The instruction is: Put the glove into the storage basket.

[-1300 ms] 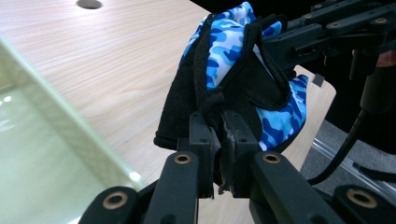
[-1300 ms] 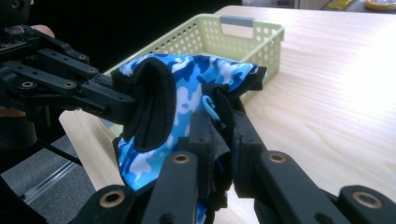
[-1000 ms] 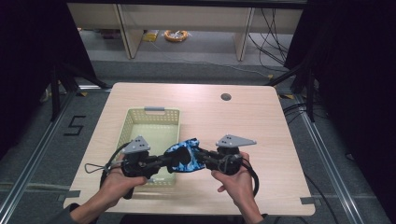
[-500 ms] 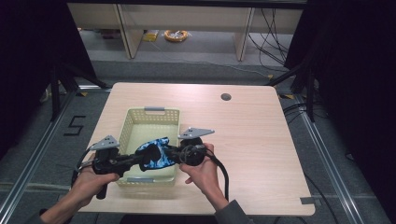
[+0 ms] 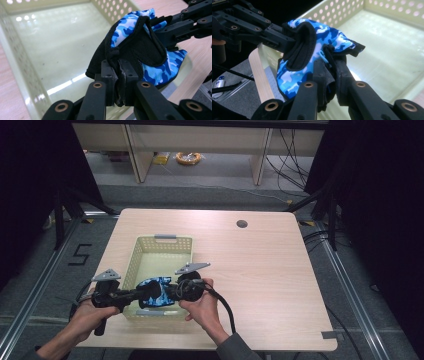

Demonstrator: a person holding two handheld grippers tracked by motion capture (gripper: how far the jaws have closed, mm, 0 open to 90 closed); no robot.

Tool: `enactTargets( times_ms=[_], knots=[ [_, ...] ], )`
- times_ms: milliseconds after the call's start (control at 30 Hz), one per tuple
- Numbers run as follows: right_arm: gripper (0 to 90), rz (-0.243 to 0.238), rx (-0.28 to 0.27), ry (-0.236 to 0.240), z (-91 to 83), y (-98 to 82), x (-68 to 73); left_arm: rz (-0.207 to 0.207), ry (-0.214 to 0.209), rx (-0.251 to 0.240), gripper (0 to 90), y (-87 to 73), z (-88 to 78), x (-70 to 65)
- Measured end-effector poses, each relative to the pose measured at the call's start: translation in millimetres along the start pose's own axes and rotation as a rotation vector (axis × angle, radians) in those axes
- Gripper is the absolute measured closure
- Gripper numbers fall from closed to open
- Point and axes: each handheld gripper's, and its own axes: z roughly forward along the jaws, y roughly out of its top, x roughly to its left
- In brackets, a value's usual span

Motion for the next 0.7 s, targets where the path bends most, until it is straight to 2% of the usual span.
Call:
enactTargets(
  times_ms=[67,100,167,200,233,267,300,367,400,433,467,500,533,567,633,667,700],
  knots=[
    [81.6,-0.001,0.021,-0.011,4.3,-1.1,1.2,-0.006,-0.002,0.007,82.9,-0.7,0.9,3.4],
    [81.6,0.005,0.032,-0.009,6.3,-1.5,1.9,0.021,0.007,0.033,82.9,-0.6,-0.6,6.6],
    [81.4,0.001,0.032,-0.017,12.2,-2.8,2.6,-0.001,0.004,0.032,82.8,-1.2,1.2,7.6],
    [81.3,-0.004,0.052,-0.014,12.1,-2.5,2.5,-0.009,0.011,0.026,82.8,-2.0,2.9,7.9],
    [81.2,-0.011,0.064,-0.019,14.9,-3.0,2.7,0.011,0.011,0.039,82.8,-2.3,2.6,10.2],
    [80.9,-0.01,0.067,-0.025,18.0,-3.8,3.5,-0.002,0.019,0.037,83.0,-2.6,4.0,9.2],
    [80.8,-0.025,0.093,-0.031,19.0,-4.0,3.1,0.022,0.018,0.061,83.1,-2.8,3.6,10.9],
    [80.7,-0.023,0.094,-0.035,23.8,-6.1,4.7,0.025,0.012,0.072,83.0,-3.3,4.6,11.1],
    [80.8,-0.035,0.127,-0.04,23.0,-5.7,4.9,0.005,0.012,0.058,82.9,-3.9,5.9,10.2],
    [80.7,-0.034,0.118,-0.035,24.6,-6.3,5.6,0.002,0.018,0.052,82.7,-4.4,6.4,10.1],
    [80.7,-0.037,0.123,-0.041,24.4,-5.9,6.0,0.025,0.019,0.083,82.5,-4.2,5.5,12.0],
    [80.7,-0.054,0.14,-0.049,24.0,-5.0,5.6,0.003,0.02,0.077,82.2,-5.0,6.9,10.9],
    [80.7,-0.042,0.153,-0.053,24.3,-4.9,6.4,0.015,0.016,0.101,82.3,-4.9,7.1,12.0],
    [80.5,-0.05,0.166,-0.056,25.0,-4.1,6.6,0.011,0.021,0.09,81.8,-5.6,8.7,11.7],
    [80.3,-0.056,0.19,-0.068,25.6,-2.9,7.1,0.014,0.024,0.107,80.1,-4.6,9.0,12.1],
    [80.3,-0.052,0.191,-0.063,26.4,-3.0,7.4,0.011,0.03,0.106,79.1,-4.3,9.7,11.9],
    [80.2,-0.07,0.184,-0.059,27.0,-2.8,7.0,0.021,0.034,0.102,78.3,-4.0,10.0,12.2]
  ],
)
